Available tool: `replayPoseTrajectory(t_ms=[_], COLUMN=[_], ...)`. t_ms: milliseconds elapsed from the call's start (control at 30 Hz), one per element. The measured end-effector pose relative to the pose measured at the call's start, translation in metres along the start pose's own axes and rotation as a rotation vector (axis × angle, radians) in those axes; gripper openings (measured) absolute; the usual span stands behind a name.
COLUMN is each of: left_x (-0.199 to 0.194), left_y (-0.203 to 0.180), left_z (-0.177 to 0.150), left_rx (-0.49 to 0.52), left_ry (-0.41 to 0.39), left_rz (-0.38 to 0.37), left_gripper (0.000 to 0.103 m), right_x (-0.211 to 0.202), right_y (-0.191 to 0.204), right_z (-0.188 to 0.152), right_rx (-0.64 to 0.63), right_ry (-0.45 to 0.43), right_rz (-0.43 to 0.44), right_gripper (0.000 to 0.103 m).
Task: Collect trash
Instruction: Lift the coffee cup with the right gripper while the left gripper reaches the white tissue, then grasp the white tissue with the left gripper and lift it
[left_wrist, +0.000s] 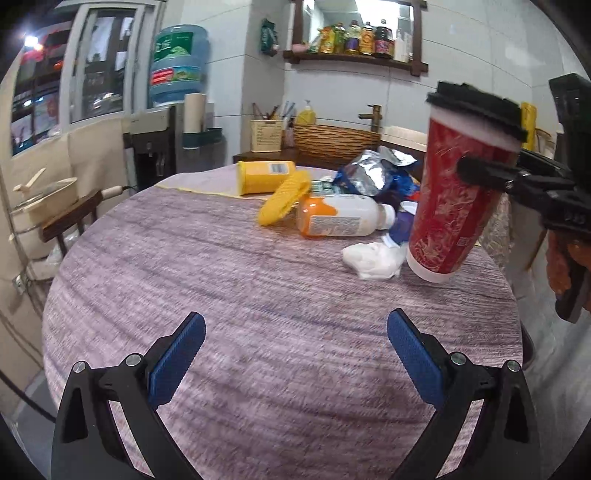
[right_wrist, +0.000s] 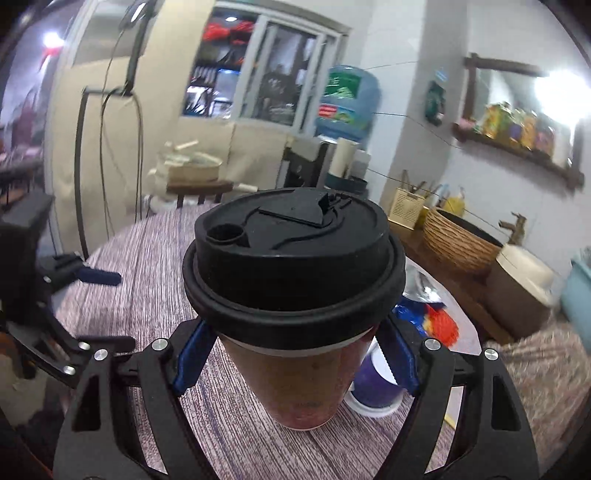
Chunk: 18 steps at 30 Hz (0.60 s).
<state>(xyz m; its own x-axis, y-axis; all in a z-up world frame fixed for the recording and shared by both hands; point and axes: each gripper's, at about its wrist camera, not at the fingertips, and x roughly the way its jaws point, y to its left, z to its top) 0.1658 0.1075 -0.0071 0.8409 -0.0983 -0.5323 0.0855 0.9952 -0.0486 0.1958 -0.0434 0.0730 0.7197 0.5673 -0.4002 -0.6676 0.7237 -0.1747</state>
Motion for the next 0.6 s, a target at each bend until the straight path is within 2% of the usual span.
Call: replayPoseTrajectory(t_ms=[200,333,467,533,600], left_x=[0.041,0.087,0.129,0.144,0.155], left_y=[-0.027,-0.052,-0.076,-0.082,-0.085], left_z=[0.029,0.044,0.051,0.052,0.05], left_rx=[0.091,0.157,0.212,0.233,0.23], left_ry=[0.064,0.167,0.265,0.289,0.329], left_rz=[-0.13,-0.223,-0.245,-0.215,-0.219], left_gripper=[0.092,0.083,0.081,0.067,0.062], right_x=[-0.029,-0.05,-0.071,-0.078,-0.086], right_y=[-0.022,-0.032,-0.041,-0.044,-0.048], right_z=[-0.01,-0.019,-0.031,-0.036,-0.042], right_rx=[0.098,0.131,0.161,0.166,0.179], right_ry=[-0.016,-0.027,-0.039,-0.039,-0.039], right_rz=[-0.035,-0.064,-0.088,-0.115,-0.135], right_gripper=[0.08,0.08,0.08,0.08,0.08])
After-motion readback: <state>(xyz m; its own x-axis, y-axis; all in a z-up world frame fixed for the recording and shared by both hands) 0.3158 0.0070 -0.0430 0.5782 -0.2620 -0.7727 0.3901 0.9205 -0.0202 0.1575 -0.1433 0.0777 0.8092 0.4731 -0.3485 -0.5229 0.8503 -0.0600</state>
